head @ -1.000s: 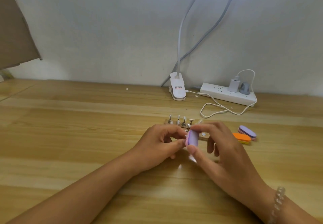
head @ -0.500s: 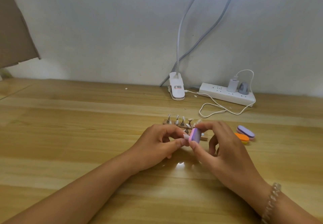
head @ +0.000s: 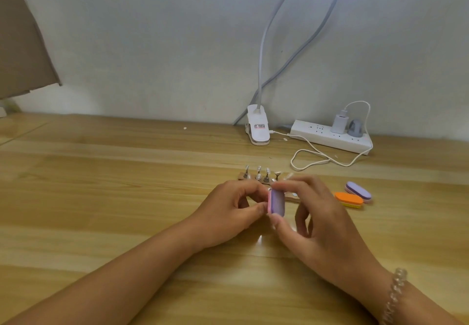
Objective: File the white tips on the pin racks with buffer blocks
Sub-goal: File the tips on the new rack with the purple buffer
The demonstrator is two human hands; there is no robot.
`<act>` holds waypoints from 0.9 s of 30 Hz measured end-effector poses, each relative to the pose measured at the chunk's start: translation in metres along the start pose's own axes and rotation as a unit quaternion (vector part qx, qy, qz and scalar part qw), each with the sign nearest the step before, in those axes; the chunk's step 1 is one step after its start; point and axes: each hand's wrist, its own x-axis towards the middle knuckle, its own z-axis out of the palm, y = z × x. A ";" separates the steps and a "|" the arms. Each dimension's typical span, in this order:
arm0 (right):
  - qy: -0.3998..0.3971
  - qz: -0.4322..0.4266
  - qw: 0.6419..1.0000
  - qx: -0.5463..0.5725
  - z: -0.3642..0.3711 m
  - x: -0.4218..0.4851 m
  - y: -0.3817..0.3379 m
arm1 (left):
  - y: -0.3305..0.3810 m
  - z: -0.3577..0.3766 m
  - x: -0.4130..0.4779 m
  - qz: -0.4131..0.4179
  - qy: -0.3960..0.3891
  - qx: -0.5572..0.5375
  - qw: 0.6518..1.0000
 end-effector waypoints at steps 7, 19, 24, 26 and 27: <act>-0.020 -0.015 0.999 -0.026 0.001 -0.001 0.001 | 0.003 -0.001 0.000 0.001 -0.005 0.011 1.000; 0.022 0.065 0.997 0.024 -0.003 0.004 0.006 | 0.003 0.001 0.000 0.012 0.013 0.031 0.999; -0.015 0.016 1.000 0.004 -0.001 -0.001 -0.002 | 0.003 0.000 0.000 0.014 0.015 0.022 1.000; -0.011 0.038 0.999 0.017 -0.002 0.001 0.001 | 0.003 0.001 0.000 0.016 0.012 0.021 1.000; 0.003 0.060 0.998 0.025 -0.003 0.002 0.004 | 0.004 0.001 0.000 0.016 0.010 0.020 1.000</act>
